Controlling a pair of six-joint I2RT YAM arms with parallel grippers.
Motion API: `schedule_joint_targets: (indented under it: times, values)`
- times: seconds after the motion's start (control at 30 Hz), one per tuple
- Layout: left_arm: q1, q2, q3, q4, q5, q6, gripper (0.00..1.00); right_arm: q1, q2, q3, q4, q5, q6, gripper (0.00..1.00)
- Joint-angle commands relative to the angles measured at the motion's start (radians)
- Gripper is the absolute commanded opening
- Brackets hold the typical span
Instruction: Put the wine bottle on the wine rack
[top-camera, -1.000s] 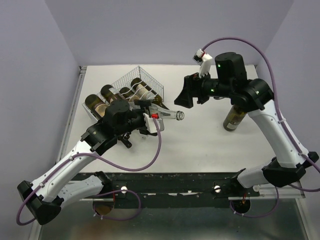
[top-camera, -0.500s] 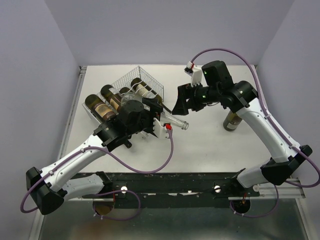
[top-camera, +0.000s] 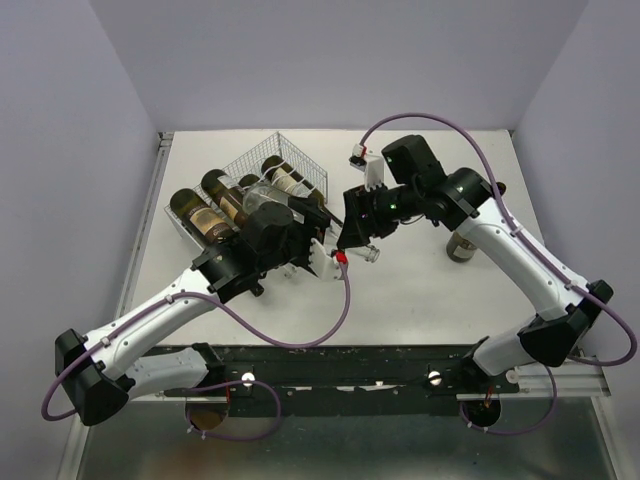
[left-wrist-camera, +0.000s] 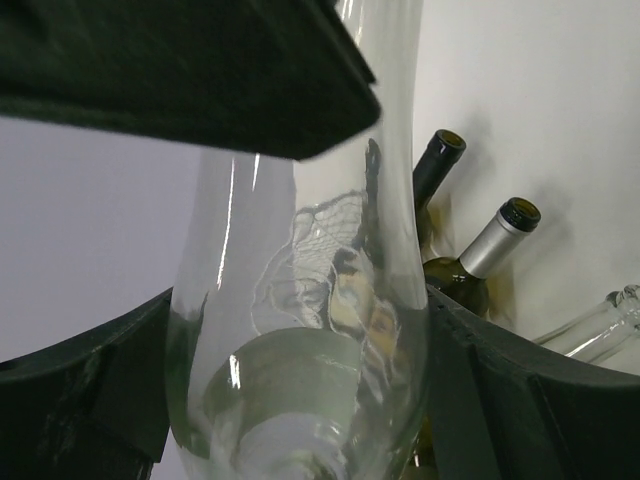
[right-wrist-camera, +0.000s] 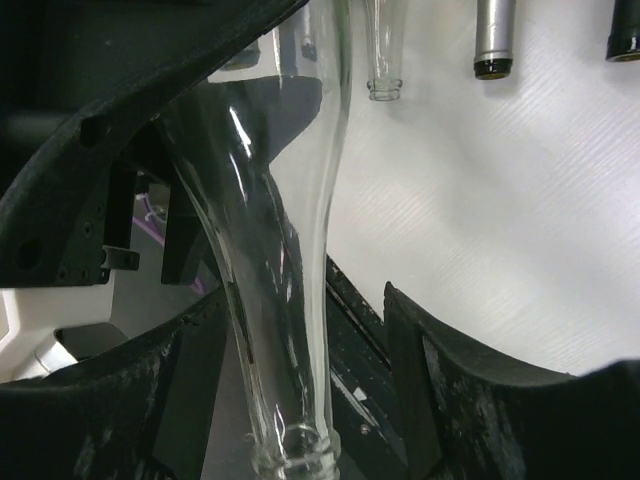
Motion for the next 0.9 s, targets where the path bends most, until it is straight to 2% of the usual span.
schedule_joint_targets:
  times: [0.0, 0.17, 0.63, 0.87]
  values:
    - [-0.024, -0.015, 0.04, 0.166, -0.045, 0.065, 0.0, 0.031, 0.051, -0.014, -0.012, 0.031, -0.022, 0.69]
    - [-0.041, 0.007, 0.057, 0.146, -0.082, 0.078, 0.0, 0.078, 0.103, -0.01, -0.045, 0.091, -0.037, 0.61]
    - [-0.044, 0.052, 0.152, 0.06, -0.102, -0.034, 0.0, 0.126, 0.069, -0.14, 0.037, 0.125, -0.005, 0.61]
    - [-0.045, 0.01, 0.127, 0.094, -0.013, -0.08, 0.0, 0.126, -0.006, -0.201, 0.165, 0.01, -0.047, 0.65]
